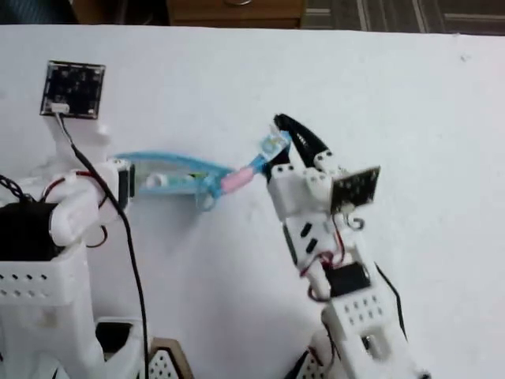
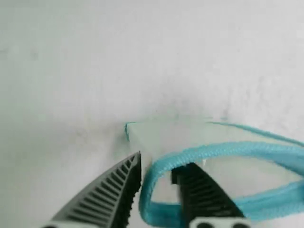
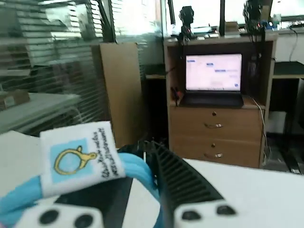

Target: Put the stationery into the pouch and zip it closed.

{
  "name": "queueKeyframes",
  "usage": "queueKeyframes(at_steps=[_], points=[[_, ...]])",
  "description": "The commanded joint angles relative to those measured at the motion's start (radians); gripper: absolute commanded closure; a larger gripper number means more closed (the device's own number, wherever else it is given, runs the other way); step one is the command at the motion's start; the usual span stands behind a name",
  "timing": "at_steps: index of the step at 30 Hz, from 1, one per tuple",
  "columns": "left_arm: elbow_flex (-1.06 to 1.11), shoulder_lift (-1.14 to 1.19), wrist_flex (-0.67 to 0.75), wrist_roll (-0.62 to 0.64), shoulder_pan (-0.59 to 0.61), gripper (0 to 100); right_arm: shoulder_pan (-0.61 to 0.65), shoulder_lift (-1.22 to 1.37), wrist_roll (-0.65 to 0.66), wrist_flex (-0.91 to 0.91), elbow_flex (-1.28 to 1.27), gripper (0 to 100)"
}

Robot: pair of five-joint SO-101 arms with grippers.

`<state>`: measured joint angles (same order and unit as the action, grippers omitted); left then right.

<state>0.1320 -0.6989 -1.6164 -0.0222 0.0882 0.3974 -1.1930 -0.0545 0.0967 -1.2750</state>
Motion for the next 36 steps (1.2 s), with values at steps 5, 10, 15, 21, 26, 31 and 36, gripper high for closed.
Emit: queueKeyframes(at_steps=[5,10,15,21,26,31,36], points=[[-0.029,0.002,0.101,0.181,-0.047,72,0.051,-0.16,-0.008,-0.274,0.316,98.2],[-0.183,0.073,0.095,0.189,-0.059,72,0.062,0.007,-0.011,-0.303,0.546,98.2],[-0.407,0.214,-0.002,0.19,-0.051,72,0.124,0.217,-0.011,-0.349,0.852,98.2],[-0.735,0.323,-0.153,0.184,-0.051,72,0.139,0.527,-0.009,-0.45,1.212,98.2],[-0.77,0.317,-0.169,0.078,0.028,76,0.14,0.73,-0.009,-0.51,1.494,98.2],[-0.769,0.251,-0.173,-0.011,0.15,78,0.142,0.903,-0.005,-0.598,1.735,98.2],[-0.752,0.067,-0.173,-0.06,0.242,82,0.143,1.07,-0.008,-0.636,1.919,98.2]])
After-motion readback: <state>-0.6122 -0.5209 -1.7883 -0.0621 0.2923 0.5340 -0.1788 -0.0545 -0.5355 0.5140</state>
